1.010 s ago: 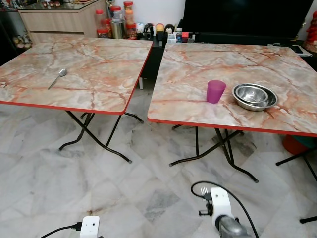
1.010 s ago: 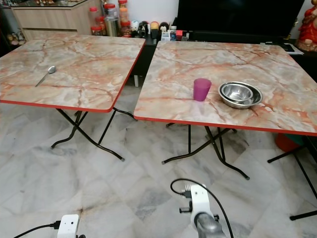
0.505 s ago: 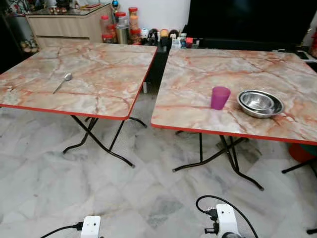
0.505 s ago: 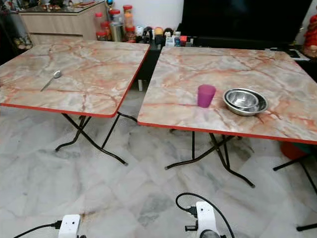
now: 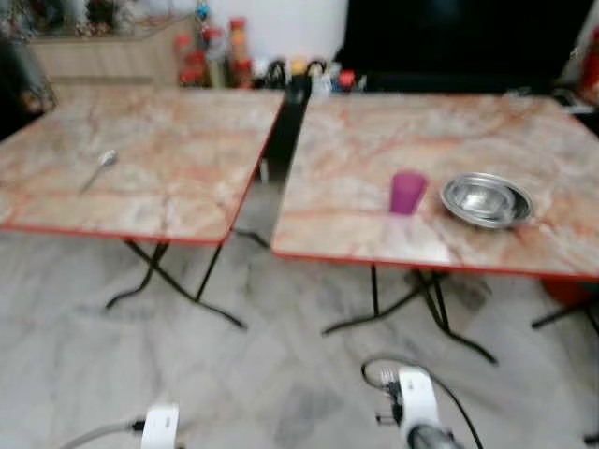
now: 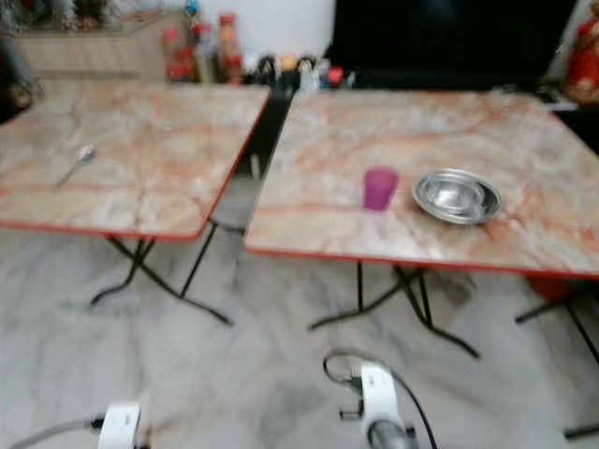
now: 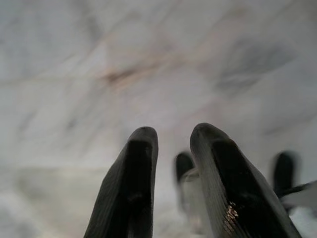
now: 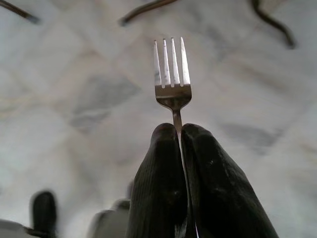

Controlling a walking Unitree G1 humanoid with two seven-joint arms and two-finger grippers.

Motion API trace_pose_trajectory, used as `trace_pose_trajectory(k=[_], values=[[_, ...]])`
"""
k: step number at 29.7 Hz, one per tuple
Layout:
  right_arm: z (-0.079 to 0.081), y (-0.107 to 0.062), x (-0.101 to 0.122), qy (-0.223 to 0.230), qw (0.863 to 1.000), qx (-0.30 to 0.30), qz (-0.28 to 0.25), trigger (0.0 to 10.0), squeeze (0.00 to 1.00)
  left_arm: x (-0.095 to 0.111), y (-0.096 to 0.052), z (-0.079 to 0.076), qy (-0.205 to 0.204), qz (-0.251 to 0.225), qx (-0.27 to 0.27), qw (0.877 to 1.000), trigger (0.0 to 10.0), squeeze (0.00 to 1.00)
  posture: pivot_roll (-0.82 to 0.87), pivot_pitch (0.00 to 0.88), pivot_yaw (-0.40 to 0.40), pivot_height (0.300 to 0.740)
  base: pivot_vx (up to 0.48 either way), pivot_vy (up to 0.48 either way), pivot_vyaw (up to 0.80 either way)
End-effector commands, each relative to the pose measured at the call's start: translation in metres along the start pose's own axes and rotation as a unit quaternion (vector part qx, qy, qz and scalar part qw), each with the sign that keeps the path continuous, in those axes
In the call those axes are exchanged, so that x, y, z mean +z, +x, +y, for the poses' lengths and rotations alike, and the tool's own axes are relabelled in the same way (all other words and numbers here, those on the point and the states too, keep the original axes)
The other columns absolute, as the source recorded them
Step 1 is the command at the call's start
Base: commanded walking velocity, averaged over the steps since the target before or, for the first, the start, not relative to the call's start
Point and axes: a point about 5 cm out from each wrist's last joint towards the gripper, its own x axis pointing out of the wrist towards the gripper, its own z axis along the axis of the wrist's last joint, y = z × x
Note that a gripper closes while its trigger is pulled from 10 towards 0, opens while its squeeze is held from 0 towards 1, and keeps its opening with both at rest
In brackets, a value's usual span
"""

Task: Setting the table

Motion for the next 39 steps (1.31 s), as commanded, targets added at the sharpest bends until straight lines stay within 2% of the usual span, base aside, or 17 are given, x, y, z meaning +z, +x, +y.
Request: trace_pose_trajectory(k=[1, 12, 26, 39], values=[[0.0128, 0.002, 0.0161, 0.005, 1.0, 0.014, -0.025, 10.0, 0.0, -0.0065, -0.0023, 0.0152, -0.002, 0.013, 0.019, 1.0, 10.0, 0.0, -0.01, 0.0, -0.005, 0.74, 0.33, 0.0, 0.0], [0.0116, 0.0019, 0.0163, 0.004, 1.0, 0.013, -0.027, 10.0, 0.0, -0.0042, -0.0016, 0.0143, -0.002, 0.01, 0.019, 1.0, 10.0, 0.0, -0.01, 0.0, -0.006, 0.74, 0.331, 0.0, 0.0], [0.0126, 0.0022, 0.0196, 0.002, 0.999, 0.015, -0.031, 10.0, 0.0, -0.0061, -0.0021, 0.0141, 0.0, 0.012, 0.019, 1.0, 10.0, 0.0, -0.01, 0.0, -0.013, 0.74, 0.0, 0.0, 0.0], [0.0156, 0.0023, 0.023, 0.003, 0.999, 0.021, -0.041, 10.0, 0.0, -0.0069, -0.0023, 0.0142, 0.005, 0.013, 0.02, 1.0, 10.0, 0.0, -0.01, 0.0, -0.013, 0.74, 0.0, -0.325, 0.0]])
